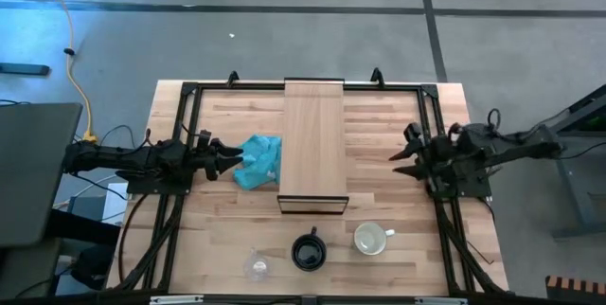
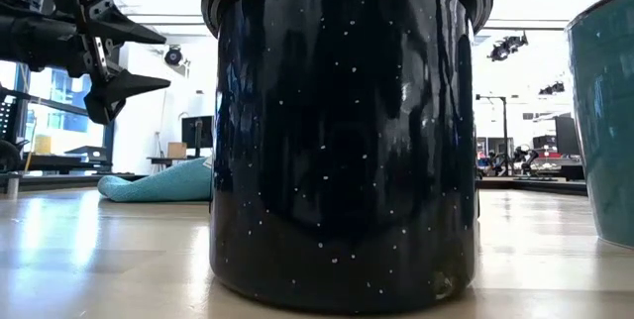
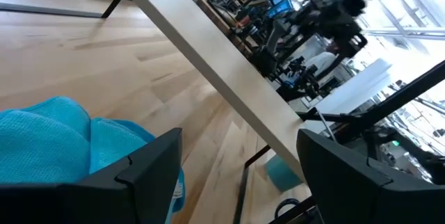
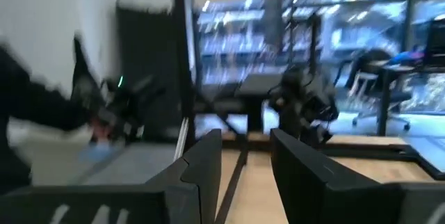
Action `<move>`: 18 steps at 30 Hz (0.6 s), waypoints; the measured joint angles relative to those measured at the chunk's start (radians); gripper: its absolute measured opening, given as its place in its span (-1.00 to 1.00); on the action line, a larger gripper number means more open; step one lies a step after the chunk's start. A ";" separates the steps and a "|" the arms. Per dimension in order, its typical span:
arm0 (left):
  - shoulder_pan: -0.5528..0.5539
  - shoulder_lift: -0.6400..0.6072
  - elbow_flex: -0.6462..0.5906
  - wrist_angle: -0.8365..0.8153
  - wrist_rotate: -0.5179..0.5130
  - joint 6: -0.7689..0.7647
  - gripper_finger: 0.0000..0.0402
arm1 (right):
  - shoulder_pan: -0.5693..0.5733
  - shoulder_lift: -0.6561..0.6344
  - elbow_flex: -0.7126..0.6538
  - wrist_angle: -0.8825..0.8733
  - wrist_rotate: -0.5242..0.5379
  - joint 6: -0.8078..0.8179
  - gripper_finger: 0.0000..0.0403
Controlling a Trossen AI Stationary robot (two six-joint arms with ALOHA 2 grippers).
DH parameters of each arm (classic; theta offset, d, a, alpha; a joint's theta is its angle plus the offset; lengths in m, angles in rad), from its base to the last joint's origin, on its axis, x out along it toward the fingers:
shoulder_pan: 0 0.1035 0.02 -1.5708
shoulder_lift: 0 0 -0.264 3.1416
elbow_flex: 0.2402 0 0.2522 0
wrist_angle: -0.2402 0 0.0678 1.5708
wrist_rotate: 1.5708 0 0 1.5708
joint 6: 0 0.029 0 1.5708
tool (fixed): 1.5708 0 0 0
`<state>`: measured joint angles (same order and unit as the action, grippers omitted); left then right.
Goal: Stack small to large cups/mugs on shelf
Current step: Put the blue mug on the shelf
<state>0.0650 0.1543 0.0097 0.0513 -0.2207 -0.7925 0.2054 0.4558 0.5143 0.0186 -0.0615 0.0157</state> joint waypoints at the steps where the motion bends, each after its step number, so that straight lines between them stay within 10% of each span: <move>1: 0.000 0.000 0.000 0.000 0.000 0.000 0.35 | 0.007 0.044 0.047 -0.064 -0.001 -0.011 -0.43; 11: 0.000 0.001 0.000 0.000 -0.016 0.003 0.35 | 0.014 0.326 0.422 -0.993 -0.046 0.454 -0.43; 18: 0.000 0.001 0.000 0.000 -0.015 -0.027 0.35 | 0.028 0.368 0.398 -0.965 -0.179 0.589 -0.43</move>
<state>0.0650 0.1551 0.0097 0.0517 -0.2360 -0.8191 0.2338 0.8235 0.9121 -0.9460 -0.2403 0.6043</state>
